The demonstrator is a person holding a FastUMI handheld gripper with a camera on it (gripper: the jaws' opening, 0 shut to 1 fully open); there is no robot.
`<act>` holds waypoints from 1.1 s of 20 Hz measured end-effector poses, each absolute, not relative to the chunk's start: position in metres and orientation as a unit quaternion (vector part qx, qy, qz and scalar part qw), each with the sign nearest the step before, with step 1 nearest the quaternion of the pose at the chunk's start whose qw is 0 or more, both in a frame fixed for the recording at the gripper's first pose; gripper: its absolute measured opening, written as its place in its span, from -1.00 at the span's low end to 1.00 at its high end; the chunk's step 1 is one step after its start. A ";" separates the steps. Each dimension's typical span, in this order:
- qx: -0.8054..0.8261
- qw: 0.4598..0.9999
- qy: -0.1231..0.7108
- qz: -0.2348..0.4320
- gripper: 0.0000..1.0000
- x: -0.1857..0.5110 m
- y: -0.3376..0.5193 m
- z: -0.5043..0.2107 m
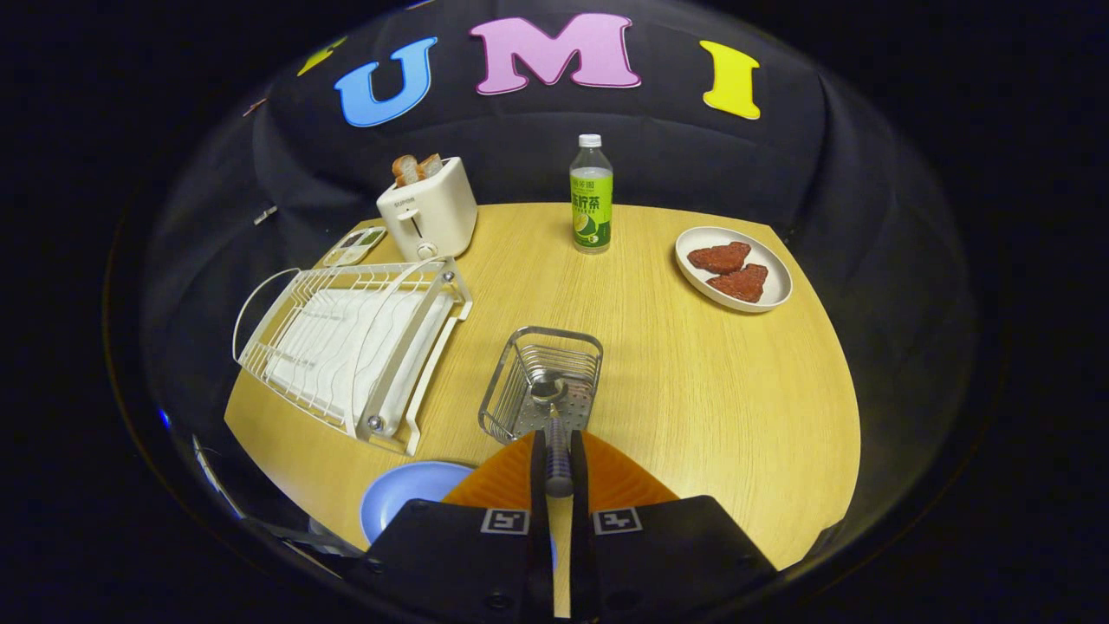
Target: Take the plate from the dish rack, then take the spoon from the basket and place it into the plate.
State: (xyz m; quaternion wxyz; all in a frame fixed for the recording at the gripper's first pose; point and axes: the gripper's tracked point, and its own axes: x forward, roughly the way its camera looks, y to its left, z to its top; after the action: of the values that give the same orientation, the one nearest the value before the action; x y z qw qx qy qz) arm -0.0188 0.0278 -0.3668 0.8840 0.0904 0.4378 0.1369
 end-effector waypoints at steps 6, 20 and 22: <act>0.113 0.896 0.410 0.127 -0.77 -0.019 0.020 -0.329; 0.125 0.885 0.398 0.206 -0.77 -0.124 0.050 -0.267; 0.111 0.878 0.412 0.216 -0.76 -0.141 0.058 -0.281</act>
State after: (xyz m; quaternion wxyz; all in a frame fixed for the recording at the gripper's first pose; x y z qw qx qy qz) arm -0.1410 0.0575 -0.2809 0.8784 0.1110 0.4117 0.2159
